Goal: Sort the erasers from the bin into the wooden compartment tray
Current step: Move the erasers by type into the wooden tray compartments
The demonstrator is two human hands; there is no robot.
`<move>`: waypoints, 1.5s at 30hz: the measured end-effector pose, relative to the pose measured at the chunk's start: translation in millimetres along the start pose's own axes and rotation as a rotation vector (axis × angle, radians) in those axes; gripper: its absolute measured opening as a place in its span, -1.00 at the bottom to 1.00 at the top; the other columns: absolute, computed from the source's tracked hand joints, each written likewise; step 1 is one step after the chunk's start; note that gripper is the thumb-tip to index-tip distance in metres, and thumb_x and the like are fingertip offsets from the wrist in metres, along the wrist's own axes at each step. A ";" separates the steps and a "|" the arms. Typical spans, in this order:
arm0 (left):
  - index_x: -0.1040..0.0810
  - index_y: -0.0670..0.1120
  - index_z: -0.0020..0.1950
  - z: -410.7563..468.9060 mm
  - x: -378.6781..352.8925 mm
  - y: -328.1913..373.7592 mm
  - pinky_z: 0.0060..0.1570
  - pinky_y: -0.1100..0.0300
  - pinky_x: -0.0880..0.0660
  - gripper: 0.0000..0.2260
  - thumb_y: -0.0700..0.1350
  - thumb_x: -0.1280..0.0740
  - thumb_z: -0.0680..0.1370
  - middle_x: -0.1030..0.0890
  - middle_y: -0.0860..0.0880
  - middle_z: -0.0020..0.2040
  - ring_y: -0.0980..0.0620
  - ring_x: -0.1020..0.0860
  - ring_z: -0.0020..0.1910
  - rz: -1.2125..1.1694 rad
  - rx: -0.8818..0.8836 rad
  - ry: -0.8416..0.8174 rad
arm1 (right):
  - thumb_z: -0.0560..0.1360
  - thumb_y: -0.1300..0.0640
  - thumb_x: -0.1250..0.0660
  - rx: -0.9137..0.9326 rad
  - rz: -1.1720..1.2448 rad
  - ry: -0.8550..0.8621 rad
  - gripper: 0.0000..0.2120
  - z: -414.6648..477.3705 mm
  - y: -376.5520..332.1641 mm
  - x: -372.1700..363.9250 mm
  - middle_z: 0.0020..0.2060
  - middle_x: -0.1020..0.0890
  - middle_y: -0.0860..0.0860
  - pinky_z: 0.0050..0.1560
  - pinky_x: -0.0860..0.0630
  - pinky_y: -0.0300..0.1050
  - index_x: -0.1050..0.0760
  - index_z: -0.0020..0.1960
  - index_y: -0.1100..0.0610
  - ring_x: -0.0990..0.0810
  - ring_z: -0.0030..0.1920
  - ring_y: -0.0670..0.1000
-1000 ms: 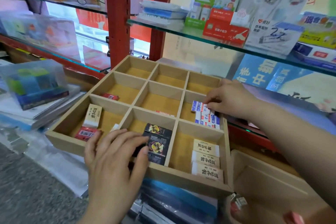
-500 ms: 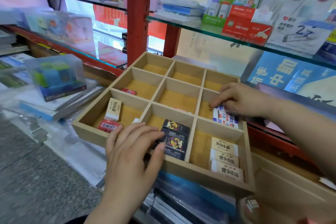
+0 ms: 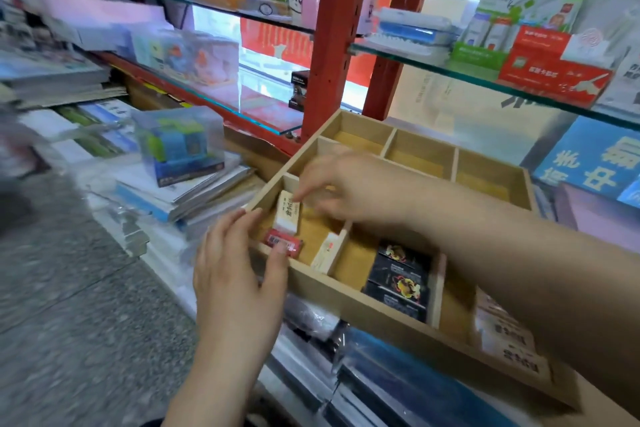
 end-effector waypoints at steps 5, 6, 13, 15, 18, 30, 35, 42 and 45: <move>-0.48 -0.02 0.21 -1.3 -0.8 -2.8 0.23 0.10 -0.20 -0.50 0.20 -0.09 0.39 -0.28 0.18 0.16 0.12 -0.26 0.25 -0.019 -0.021 -0.031 | 0.51 0.10 -0.19 0.149 -0.371 -0.108 -0.61 22.1 -24.2 -25.8 0.13 -0.39 0.04 0.09 -0.24 -0.11 -0.35 0.33 -0.05 -0.31 0.18 0.06; -0.49 -0.02 0.19 -0.7 -0.5 -2.7 0.23 0.10 -0.20 -0.48 0.21 -0.07 0.38 -0.28 0.19 0.16 0.16 -0.25 0.23 -0.031 -0.033 -0.032 | 0.51 0.09 -0.18 0.166 -0.401 -0.110 -0.62 23.3 -25.3 -27.6 0.13 -0.39 0.05 0.09 -0.24 -0.10 -0.35 0.33 -0.04 -0.31 0.18 0.06; -0.50 -0.01 0.17 -1.6 0.2 -2.1 0.35 0.00 -0.19 -0.60 0.07 -0.17 0.40 -0.28 0.21 0.16 0.16 -0.22 0.26 -0.056 -0.004 -0.062 | 0.45 0.07 -0.31 0.157 -0.243 0.011 -0.64 24.0 -16.4 -16.5 0.18 -0.46 0.05 0.19 -0.25 -0.09 -0.47 0.24 0.03 -0.35 0.23 0.07; -0.50 -0.02 0.17 -2.5 0.7 -1.0 0.35 -0.02 -0.17 -0.61 0.08 -0.17 0.40 -0.28 0.20 0.15 0.19 -0.19 0.24 -0.041 -0.018 -0.049 | 0.43 0.13 -0.35 0.095 -0.038 0.097 -0.64 15.6 -11.1 -2.9 0.17 -0.53 0.04 0.21 -0.26 -0.16 -0.49 0.22 0.09 -0.41 0.22 0.03; -0.52 -0.01 0.13 -5.2 0.8 3.8 0.37 -0.11 -0.10 -0.59 0.17 -0.16 0.41 -0.33 0.15 0.15 0.16 -0.17 0.26 0.008 -0.090 -0.015 | 0.41 0.17 -0.38 -0.057 0.295 0.187 -0.75 -9.7 2.3 24.4 -0.08 -0.59 -0.08 0.00 -0.33 -0.42 -0.53 0.09 0.06 -0.48 -0.08 -0.24; -0.60 -0.06 0.03 -24.3 -28.9 36.0 0.29 0.15 0.08 -0.58 0.15 -0.14 0.40 -0.56 -0.06 0.08 0.03 -0.27 0.23 0.081 -0.324 -0.147 | 0.39 -0.03 -0.38 -0.499 0.084 -0.212 -0.75 -164.4 61.2 4.5 -0.10 -0.59 -0.08 -0.11 -0.42 -0.28 -0.43 0.04 -0.14 -0.53 -0.14 -0.14; -0.60 -0.09 0.04 -25.1 -31.2 36.0 0.31 0.14 0.09 -0.56 0.15 -0.13 0.41 -0.57 -0.07 0.09 0.03 -0.28 0.23 0.111 -0.328 -0.151 | 0.40 -0.06 -0.35 -0.480 0.040 -0.262 -0.61 -175.5 55.5 -5.2 -0.10 -0.55 -0.12 -0.03 -0.42 -0.28 -0.45 0.21 -0.07 -0.50 -0.11 -0.14; -0.59 -0.09 0.05 -23.8 -31.3 35.5 0.30 0.24 0.15 -0.57 0.15 -0.13 0.41 -0.56 -0.08 0.09 0.03 -0.29 0.22 0.104 -0.325 -0.140 | 0.52 0.01 -0.20 -0.365 0.030 -0.347 -0.66 -179.1 53.0 -11.0 0.19 -0.49 -0.16 0.16 -0.28 -0.42 -0.40 0.29 -0.09 -0.41 0.12 -0.23; -0.57 -0.14 0.08 -20.9 -26.5 35.9 0.27 0.22 0.08 -0.56 0.13 -0.14 0.43 -0.55 -0.11 0.09 0.01 -0.30 0.20 0.082 -0.341 -0.104 | 0.51 0.00 -0.21 -0.338 -0.030 -0.386 -0.66 -173.6 50.4 -12.4 0.15 -0.46 -0.12 0.21 -0.29 -0.33 -0.40 0.28 -0.11 -0.40 0.16 -0.16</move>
Point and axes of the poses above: each hand's wrist, its own z-axis towards the middle knuckle, its own x-axis out of the back of the hand, y = z × x, the point moved 7 cm from there along z, towards the middle knuckle
